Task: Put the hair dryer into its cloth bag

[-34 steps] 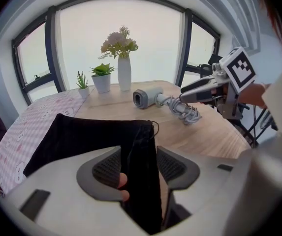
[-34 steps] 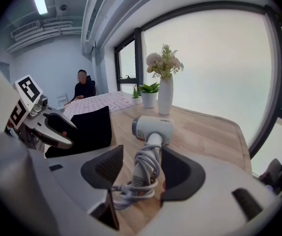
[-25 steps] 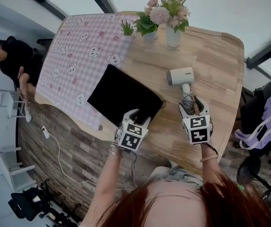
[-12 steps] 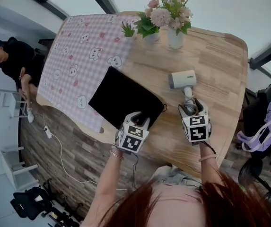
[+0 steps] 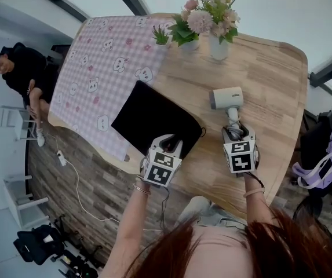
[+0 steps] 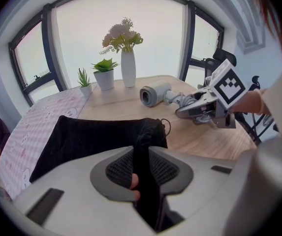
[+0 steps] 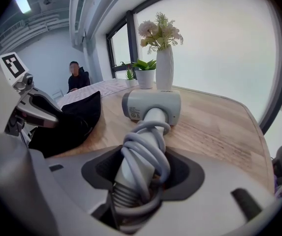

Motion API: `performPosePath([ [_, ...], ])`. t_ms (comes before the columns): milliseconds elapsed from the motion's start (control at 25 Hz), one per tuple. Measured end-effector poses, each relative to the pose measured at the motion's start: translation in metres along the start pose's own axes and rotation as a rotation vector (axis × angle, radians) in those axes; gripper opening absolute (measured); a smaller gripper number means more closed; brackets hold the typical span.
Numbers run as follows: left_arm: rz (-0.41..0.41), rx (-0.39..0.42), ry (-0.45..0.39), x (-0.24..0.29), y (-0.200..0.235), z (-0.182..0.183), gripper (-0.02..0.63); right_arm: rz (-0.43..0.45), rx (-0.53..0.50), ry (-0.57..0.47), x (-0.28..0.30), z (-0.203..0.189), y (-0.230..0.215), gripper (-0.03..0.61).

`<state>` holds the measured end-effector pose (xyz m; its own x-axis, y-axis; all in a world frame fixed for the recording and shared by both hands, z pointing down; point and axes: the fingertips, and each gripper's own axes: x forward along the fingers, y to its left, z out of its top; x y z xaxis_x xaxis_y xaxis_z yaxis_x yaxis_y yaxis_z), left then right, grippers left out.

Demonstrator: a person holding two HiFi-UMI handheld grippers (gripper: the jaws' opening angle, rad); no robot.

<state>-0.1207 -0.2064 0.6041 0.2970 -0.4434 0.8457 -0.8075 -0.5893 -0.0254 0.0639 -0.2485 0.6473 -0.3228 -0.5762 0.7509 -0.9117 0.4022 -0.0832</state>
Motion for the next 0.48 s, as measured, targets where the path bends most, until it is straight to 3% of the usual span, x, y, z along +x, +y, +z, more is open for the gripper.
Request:
performPosePath([
  [480, 0.018, -0.031, -0.058, -0.020, 0.014, 0.022, 0.058, -0.013, -0.035, -0.083, -0.010, 0.013, -0.004, 0.219],
])
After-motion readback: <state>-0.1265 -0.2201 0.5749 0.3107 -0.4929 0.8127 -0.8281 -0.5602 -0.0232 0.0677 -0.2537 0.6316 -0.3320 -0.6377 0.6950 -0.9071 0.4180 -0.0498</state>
